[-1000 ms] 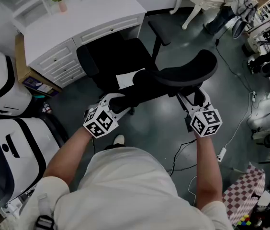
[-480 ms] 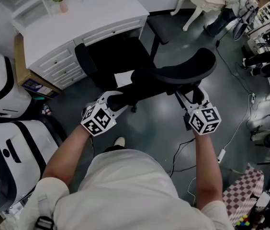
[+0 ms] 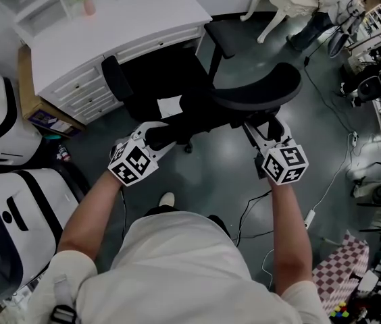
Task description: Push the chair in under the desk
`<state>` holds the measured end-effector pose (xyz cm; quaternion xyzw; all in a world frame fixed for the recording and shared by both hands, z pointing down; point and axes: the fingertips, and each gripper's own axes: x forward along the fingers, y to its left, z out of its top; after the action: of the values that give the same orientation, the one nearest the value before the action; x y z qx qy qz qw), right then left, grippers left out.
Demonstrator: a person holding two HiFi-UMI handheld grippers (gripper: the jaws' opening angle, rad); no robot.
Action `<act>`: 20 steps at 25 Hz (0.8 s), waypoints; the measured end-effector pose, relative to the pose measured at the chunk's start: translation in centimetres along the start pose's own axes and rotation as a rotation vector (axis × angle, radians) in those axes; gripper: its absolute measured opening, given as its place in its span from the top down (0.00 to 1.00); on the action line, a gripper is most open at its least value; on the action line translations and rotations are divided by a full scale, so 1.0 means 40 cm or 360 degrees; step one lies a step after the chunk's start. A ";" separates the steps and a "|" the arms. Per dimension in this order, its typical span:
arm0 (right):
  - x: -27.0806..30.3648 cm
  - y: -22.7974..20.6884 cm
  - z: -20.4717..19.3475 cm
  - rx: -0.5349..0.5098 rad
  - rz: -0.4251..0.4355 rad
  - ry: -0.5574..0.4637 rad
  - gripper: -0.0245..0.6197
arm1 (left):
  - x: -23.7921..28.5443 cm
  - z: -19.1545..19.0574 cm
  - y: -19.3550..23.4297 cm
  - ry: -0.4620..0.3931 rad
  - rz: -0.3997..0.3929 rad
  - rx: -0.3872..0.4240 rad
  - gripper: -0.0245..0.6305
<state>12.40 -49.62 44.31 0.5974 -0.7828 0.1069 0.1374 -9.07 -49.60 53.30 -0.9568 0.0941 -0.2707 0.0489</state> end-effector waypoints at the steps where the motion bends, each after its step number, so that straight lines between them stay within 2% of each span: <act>1: 0.003 -0.001 0.002 0.0001 -0.0001 -0.0004 0.47 | 0.000 0.001 0.004 -0.0002 0.0002 0.0002 0.73; 11: 0.034 0.011 0.011 0.0003 0.0004 -0.0034 0.47 | -0.008 -0.015 0.038 0.0001 0.0023 -0.0006 0.72; 15: 0.031 0.016 0.008 0.0004 0.0008 -0.0056 0.47 | -0.006 -0.024 0.034 0.0010 0.0027 -0.0071 0.70; 18: 0.029 0.014 0.006 0.0001 0.0026 -0.0087 0.47 | 0.000 -0.028 0.039 0.0047 0.0083 -0.0131 0.68; 20: 0.027 0.015 0.003 0.0001 0.0053 -0.0108 0.47 | -0.002 -0.034 0.048 0.0107 0.0167 -0.0176 0.63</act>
<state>11.55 -50.48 44.55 0.5877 -0.7968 0.0891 0.1087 -10.14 -51.51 54.13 -0.9422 0.1605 -0.2942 0.0069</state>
